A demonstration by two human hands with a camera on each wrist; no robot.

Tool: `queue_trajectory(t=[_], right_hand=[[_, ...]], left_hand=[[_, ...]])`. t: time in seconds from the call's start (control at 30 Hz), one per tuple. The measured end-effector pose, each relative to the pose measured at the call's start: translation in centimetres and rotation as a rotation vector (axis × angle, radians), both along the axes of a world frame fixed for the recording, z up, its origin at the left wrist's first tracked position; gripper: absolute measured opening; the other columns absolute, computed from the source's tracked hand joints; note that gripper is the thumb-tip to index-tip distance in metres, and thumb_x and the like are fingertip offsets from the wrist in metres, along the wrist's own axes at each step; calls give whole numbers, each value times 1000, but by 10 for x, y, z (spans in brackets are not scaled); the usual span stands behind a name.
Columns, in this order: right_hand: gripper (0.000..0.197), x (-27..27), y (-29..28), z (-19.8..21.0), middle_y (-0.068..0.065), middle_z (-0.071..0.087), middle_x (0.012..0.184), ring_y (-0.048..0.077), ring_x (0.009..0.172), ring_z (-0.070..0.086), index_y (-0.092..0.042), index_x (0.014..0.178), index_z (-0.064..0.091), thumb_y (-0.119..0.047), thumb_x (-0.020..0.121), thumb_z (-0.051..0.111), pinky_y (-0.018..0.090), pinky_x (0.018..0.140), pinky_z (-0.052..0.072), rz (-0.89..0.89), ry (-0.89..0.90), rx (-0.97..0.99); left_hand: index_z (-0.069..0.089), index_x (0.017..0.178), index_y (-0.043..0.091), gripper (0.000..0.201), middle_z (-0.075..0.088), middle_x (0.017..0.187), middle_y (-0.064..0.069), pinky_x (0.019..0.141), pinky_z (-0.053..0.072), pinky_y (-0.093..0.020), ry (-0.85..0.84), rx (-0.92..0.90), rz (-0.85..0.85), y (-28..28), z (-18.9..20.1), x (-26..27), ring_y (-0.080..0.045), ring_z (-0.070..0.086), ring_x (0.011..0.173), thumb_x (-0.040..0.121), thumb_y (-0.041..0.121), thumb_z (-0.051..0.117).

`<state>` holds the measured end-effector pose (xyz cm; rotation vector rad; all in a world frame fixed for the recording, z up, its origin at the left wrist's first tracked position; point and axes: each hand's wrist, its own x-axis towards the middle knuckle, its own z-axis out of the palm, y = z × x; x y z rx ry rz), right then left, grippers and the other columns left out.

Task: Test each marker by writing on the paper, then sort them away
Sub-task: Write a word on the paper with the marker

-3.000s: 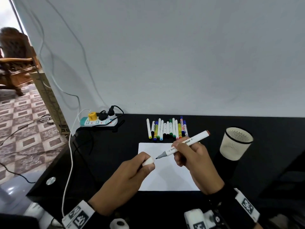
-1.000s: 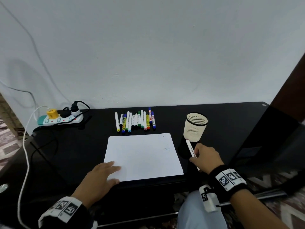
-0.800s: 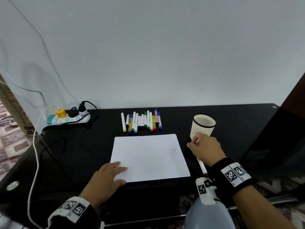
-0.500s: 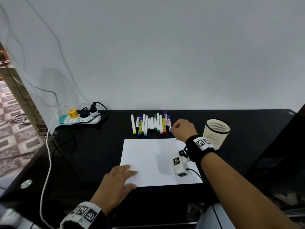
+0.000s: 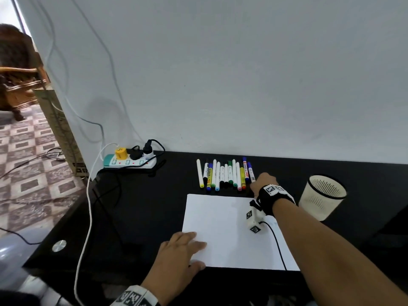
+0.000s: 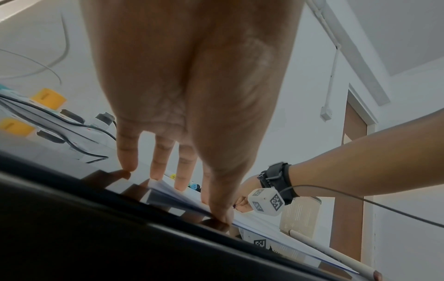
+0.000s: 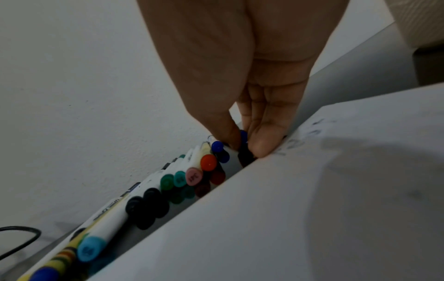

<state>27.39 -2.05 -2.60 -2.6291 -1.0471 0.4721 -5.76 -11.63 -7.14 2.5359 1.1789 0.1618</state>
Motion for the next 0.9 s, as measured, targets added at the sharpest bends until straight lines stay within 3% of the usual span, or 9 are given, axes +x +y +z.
queue_trajectory(t=[0.13, 0.33, 0.4, 0.47, 0.53, 0.63, 0.7, 0.8, 0.9], right_hand=[[34, 4, -5, 1, 18, 70, 113, 34, 101, 70, -2, 116, 67, -27, 91, 69, 34, 75, 54, -38, -6, 30], [37, 13, -33, 24, 27, 62, 124, 45, 115, 62, 1, 121, 50, -23, 96, 63, 42, 90, 51, -121, -73, 265], [28, 12, -52, 40, 27, 65, 115, 44, 105, 63, -1, 114, 49, -22, 97, 59, 42, 85, 50, -52, -143, 351], [21, 7, -73, 60, 19, 67, 100, 38, 90, 63, -6, 106, 51, -23, 96, 59, 37, 76, 47, 22, -183, 458], [16, -1, -93, 78, 9, 69, 89, 33, 86, 63, -12, 98, 54, -26, 93, 60, 36, 76, 47, 80, -170, 576], [12, -24, -128, 104, -1, 72, 74, 23, 73, 73, -19, 87, 59, -30, 88, 64, 42, 78, 60, 167, 16, 747], [11, -45, -148, 119, 2, 73, 71, 21, 66, 76, -12, 85, 64, -21, 89, 68, 43, 72, 65, 215, 249, 827], [12, -75, -171, 131, 14, 75, 78, 30, 71, 77, -3, 86, 65, -13, 90, 68, 45, 72, 66, 290, 514, 864], [11, -92, -184, 130, 24, 73, 83, 39, 75, 76, 2, 87, 63, -8, 93, 65, 45, 71, 65, 333, 640, 887]], left_hand=[[39, 143, 47, 55, 26, 157, 19, 113, 25, -33, 1, 1, -5, 1, 0, -1, -5, 17, 144, 90, 56, 50], [41, 143, 44, 55, 27, 156, 17, 115, 22, -35, -4, -36, -6, -1, 9, 0, -5, 17, 143, 90, 53, 52], [43, 142, 44, 54, 29, 156, 16, 113, 21, -35, -8, -52, -5, -1, 13, 0, -5, 19, 142, 89, 52, 54], [46, 140, 44, 54, 33, 153, 17, 112, 21, -33, -26, -61, 0, -1, 18, 1, -4, 22, 140, 88, 53, 56], [48, 137, 45, 51, 38, 148, 21, 109, 21, -31, -77, -56, 9, -1, 27, 3, -2, 26, 137, 88, 55, 56], [47, 135, 47, 46, 47, 136, 27, 109, 32, -30, -263, -26, 42, -4, 46, 10, 1, 39, 128, 90, 56, 56], [44, 134, 49, 49, 52, 126, 28, 100, 43, -26, -415, -82, 95, -9, 65, 17, 3, 50, 116, 88, 60, 57], [37, 130, 52, 55, 56, 116, 26, 83, 47, -19, -475, -253, 61, -26, 96, 30, 3, 59, 101, 82, 71, 55], [51, 112, 38, 24, 68, 94, 12, 71, 53, -23, -531, -303, 0, -47, 113, 32, -2, 64, 79, 94, 54, 52]])
